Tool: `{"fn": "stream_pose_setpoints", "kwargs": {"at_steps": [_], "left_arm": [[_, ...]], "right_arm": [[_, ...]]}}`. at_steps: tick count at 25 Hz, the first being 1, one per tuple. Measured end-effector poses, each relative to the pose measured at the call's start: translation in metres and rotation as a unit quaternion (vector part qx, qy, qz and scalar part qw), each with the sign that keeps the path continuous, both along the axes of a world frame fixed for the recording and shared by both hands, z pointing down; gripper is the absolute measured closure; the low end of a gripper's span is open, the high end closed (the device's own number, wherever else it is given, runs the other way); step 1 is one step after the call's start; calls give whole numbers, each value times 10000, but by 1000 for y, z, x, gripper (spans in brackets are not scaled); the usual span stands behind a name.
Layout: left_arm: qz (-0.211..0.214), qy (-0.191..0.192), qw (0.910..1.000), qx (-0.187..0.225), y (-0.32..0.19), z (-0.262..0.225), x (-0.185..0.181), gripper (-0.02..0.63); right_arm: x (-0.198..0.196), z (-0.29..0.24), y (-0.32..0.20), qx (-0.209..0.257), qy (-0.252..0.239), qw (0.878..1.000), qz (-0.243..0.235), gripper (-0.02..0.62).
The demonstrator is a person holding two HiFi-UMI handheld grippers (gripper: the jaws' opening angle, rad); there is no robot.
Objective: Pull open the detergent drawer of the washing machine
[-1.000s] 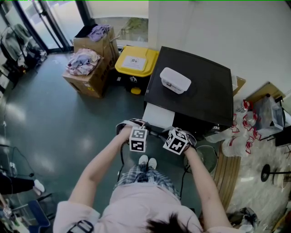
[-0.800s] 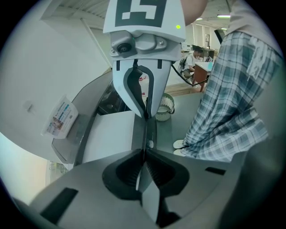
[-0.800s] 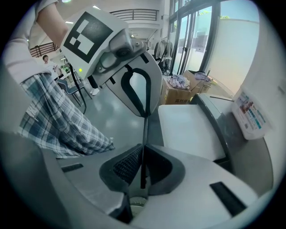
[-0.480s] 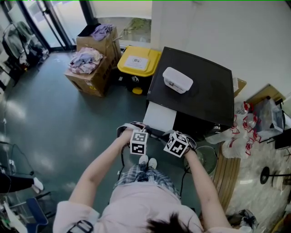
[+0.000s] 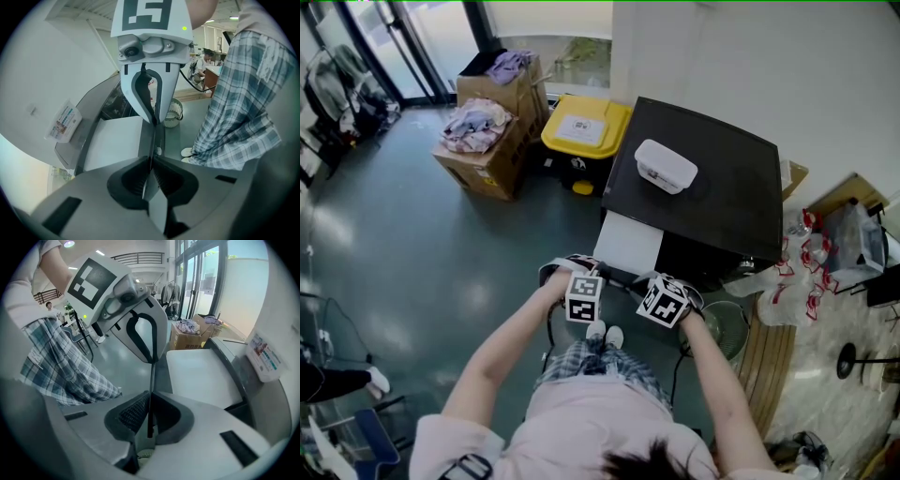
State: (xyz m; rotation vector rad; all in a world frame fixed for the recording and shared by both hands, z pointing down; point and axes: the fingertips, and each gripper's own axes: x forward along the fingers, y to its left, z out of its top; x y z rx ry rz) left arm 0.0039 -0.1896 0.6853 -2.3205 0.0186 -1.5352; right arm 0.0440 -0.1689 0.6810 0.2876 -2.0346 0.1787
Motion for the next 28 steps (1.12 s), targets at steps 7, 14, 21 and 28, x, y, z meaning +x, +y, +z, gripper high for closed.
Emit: {"fn": "stream_pose_setpoints", "kwargs": {"at_steps": [7,14,21,28], "left_arm": [[6,28,9999,-126,-1,0,-1,549],[-76,102,9995,-283,-2,-1,-1,549],[-204,537,9983,-125,-3,-8,-2,546],[-518,1307,9901,38,-14,-39,-1,548]], "right_arm": [[-1,0,0,-102,-104,9999,-11,551],[0,0,-1,-125,-158,9998,-58,548],[1,-8,-3,-25,-432,9988,245,545],[3,-24,-3,37,-869,9946,570,526]]}}
